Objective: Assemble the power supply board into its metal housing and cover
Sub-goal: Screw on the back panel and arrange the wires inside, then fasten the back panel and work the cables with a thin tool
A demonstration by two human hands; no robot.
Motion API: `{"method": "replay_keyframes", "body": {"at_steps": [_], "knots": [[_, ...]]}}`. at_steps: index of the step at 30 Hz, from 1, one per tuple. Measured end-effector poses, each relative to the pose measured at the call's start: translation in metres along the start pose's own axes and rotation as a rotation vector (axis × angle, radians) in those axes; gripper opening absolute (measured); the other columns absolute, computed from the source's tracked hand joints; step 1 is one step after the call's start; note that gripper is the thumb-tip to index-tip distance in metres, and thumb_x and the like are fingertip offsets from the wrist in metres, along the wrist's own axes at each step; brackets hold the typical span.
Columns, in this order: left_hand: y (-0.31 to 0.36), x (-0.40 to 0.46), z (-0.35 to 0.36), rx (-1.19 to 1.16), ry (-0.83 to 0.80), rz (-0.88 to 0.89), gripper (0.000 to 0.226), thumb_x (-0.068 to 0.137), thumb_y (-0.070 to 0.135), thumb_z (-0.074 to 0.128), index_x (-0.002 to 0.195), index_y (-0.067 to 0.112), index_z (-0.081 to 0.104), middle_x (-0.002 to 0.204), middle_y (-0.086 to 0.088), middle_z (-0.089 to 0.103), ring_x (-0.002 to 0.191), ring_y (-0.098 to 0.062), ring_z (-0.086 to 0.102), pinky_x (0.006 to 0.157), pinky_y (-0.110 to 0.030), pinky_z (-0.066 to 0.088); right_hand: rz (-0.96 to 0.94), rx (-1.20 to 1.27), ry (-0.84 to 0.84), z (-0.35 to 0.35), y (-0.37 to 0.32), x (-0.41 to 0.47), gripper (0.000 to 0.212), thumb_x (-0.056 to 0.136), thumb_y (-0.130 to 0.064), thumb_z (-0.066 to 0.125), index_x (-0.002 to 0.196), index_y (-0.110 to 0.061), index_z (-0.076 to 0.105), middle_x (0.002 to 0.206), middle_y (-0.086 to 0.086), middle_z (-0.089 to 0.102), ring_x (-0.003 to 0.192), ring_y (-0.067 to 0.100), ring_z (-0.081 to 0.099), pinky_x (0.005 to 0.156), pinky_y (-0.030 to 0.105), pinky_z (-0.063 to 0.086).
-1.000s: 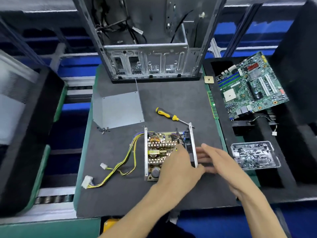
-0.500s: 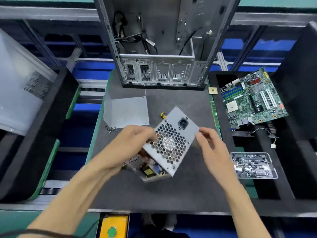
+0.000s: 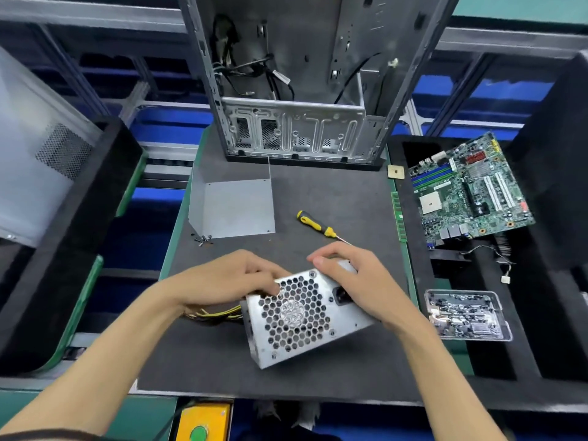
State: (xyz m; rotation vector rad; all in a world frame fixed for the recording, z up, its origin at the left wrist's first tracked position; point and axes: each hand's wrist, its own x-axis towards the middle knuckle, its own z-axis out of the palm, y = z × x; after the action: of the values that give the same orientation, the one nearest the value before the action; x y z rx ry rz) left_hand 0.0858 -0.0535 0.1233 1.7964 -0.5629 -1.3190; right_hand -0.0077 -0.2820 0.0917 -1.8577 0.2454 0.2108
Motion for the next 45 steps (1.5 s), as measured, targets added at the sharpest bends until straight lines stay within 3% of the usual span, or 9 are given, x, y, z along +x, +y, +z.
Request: {"method": "replay_keyframes", "body": {"at_steps": [4,9,13,18,26,31,33,37,45], "knots": [[-0.015,-0.013,-0.002,-0.041,0.026,0.003,0.029,0.09,0.015,0.066,0.115,0.027,0.074,0.084,-0.013,0.071,0.074,-0.009,0.062,0.065,-0.013,0.043,0.011,-0.105,-0.145,0.005,-0.009,0.004,0.011,0.098,-0.035,0.067,0.097,-0.036,0.078,0.093,-0.021,0.075,0.089,-0.006,0.067,0.074,0.007,0.045],[-0.034,-0.024,0.007,-0.101,0.057,0.002,0.029,0.089,0.026,0.066,0.117,0.022,0.071,0.103,-0.008,0.077,0.102,-0.019,0.072,0.092,-0.025,0.052,0.054,-0.232,-0.306,0.015,-0.028,0.013,0.021,0.097,-0.047,0.064,0.102,-0.032,0.078,0.097,-0.011,0.078,0.097,0.009,0.071,0.094,0.034,0.054],[-0.04,-0.03,0.01,-0.12,0.123,0.035,0.033,0.092,0.041,0.069,0.122,0.027,0.068,0.108,-0.002,0.076,0.107,-0.014,0.071,0.102,-0.034,0.052,0.053,-0.31,-0.405,0.016,-0.041,0.023,0.03,0.098,-0.05,0.059,0.098,-0.026,0.079,0.091,-0.014,0.078,0.092,0.006,0.07,0.096,0.037,0.053],[-0.048,-0.043,0.011,-0.19,0.247,0.091,0.044,0.092,0.054,0.057,0.122,0.023,0.067,0.104,-0.004,0.075,0.093,-0.017,0.072,0.078,-0.035,0.061,0.045,-0.318,-0.401,0.019,-0.052,0.031,0.026,0.098,-0.048,0.059,0.099,-0.027,0.075,0.087,-0.014,0.078,0.082,0.004,0.071,0.086,0.028,0.055],[-0.067,-0.057,0.033,-0.108,0.53,0.097,0.059,0.069,0.091,0.052,0.112,0.051,0.06,0.109,0.021,0.069,0.104,-0.001,0.066,0.085,-0.032,0.056,-0.159,-0.359,0.063,0.038,-0.036,0.0,0.025,0.096,-0.053,0.051,0.093,-0.037,0.071,0.088,-0.02,0.073,0.085,0.005,0.069,0.08,0.029,0.055],[-0.096,-0.032,-0.007,-0.146,0.961,-0.02,0.004,0.091,0.032,0.068,0.089,0.03,0.071,0.084,0.002,0.074,0.081,-0.016,0.072,0.08,-0.048,0.059,-0.273,-0.302,0.179,0.034,-0.044,0.006,0.038,0.095,-0.061,0.041,0.096,-0.038,0.071,0.093,-0.027,0.072,0.092,0.001,0.069,0.08,0.017,0.05],[-0.113,-0.014,-0.029,-0.127,1.09,-0.109,0.009,0.093,0.016,0.065,0.088,0.022,0.07,0.08,-0.003,0.072,0.078,-0.022,0.071,0.081,-0.05,0.059,-0.26,-0.269,0.19,0.031,-0.049,0.013,0.038,0.095,-0.061,0.042,0.093,-0.037,0.071,0.089,-0.025,0.072,0.087,0.004,0.07,0.076,0.02,0.052],[-0.132,0.019,-0.057,0.022,1.185,-0.183,0.006,0.091,0.023,0.066,0.097,0.023,0.068,0.08,0.011,0.069,0.082,-0.016,0.068,0.082,-0.038,0.056,-0.209,-0.313,0.163,0.03,-0.051,0.025,0.03,0.101,-0.051,0.046,0.093,-0.035,0.071,0.084,-0.022,0.072,0.081,0.012,0.071,0.08,0.038,0.056],[-0.134,0.041,-0.074,0.18,1.26,-0.246,0.007,0.089,0.03,0.067,0.092,0.036,0.064,0.073,0.021,0.062,0.075,-0.012,0.058,0.067,-0.031,0.04,-0.032,-0.132,0.327,0.011,-0.019,0.046,0.037,0.099,-0.051,0.048,0.082,-0.032,0.074,0.078,-0.011,0.075,0.075,0.008,0.07,0.075,0.036,0.056]]}}
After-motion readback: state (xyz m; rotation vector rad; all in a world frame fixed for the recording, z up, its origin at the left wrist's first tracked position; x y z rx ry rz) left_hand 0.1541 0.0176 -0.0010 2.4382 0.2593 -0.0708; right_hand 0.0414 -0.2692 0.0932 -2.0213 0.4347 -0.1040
